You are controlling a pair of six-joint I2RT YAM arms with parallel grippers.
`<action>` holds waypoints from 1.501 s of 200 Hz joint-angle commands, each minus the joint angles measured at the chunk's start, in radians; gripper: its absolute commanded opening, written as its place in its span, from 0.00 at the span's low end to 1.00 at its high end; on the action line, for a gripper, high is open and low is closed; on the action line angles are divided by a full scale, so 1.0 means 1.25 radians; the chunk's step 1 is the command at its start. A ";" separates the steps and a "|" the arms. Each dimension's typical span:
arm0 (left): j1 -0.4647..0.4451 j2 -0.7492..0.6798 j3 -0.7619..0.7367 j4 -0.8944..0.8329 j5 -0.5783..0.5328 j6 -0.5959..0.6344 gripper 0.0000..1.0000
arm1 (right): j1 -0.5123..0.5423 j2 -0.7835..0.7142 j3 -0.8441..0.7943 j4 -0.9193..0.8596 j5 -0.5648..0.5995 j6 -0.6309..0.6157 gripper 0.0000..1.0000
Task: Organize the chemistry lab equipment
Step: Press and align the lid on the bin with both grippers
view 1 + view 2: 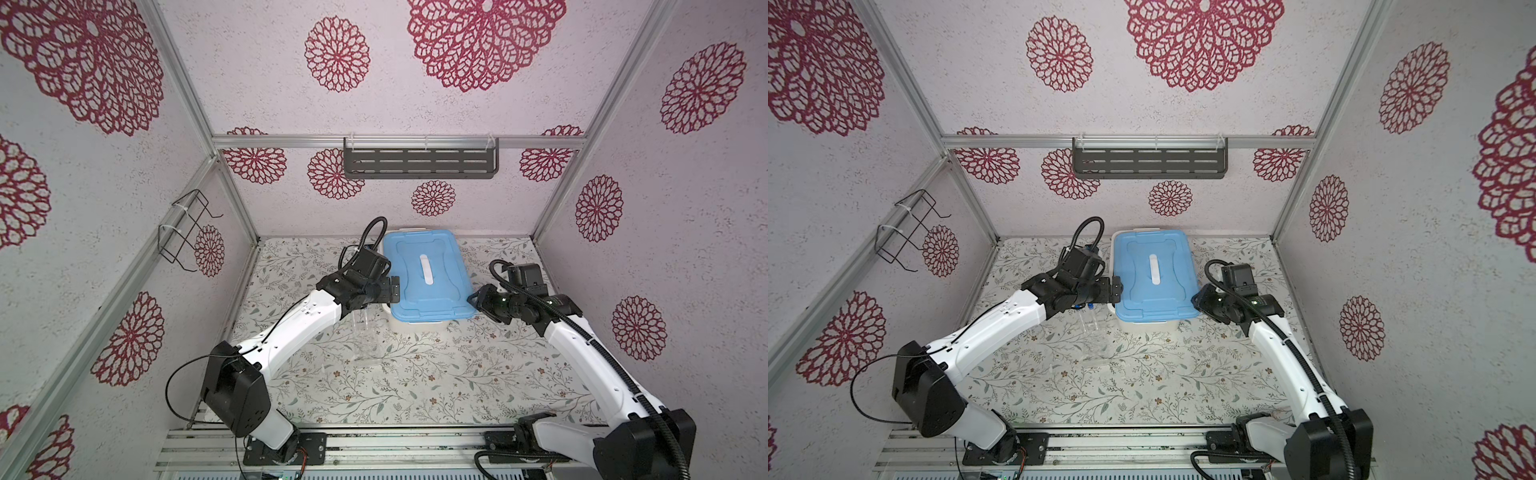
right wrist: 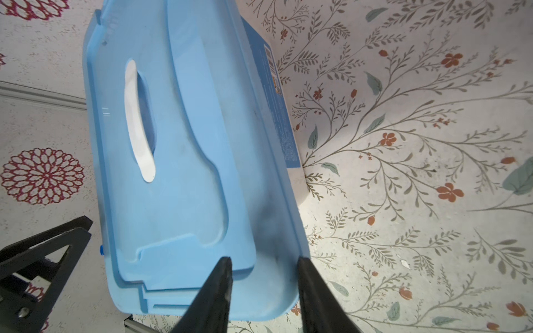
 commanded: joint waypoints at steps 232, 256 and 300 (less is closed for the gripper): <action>0.025 -0.004 0.053 -0.031 -0.024 0.080 0.93 | 0.023 -0.002 -0.039 0.192 -0.057 0.146 0.21; 0.041 0.006 0.038 -0.006 -0.004 0.094 0.92 | 0.030 0.007 -0.037 0.188 -0.052 0.141 0.25; 0.055 0.035 0.061 0.009 -0.003 0.144 0.92 | 0.040 0.024 0.021 0.119 -0.017 0.081 0.36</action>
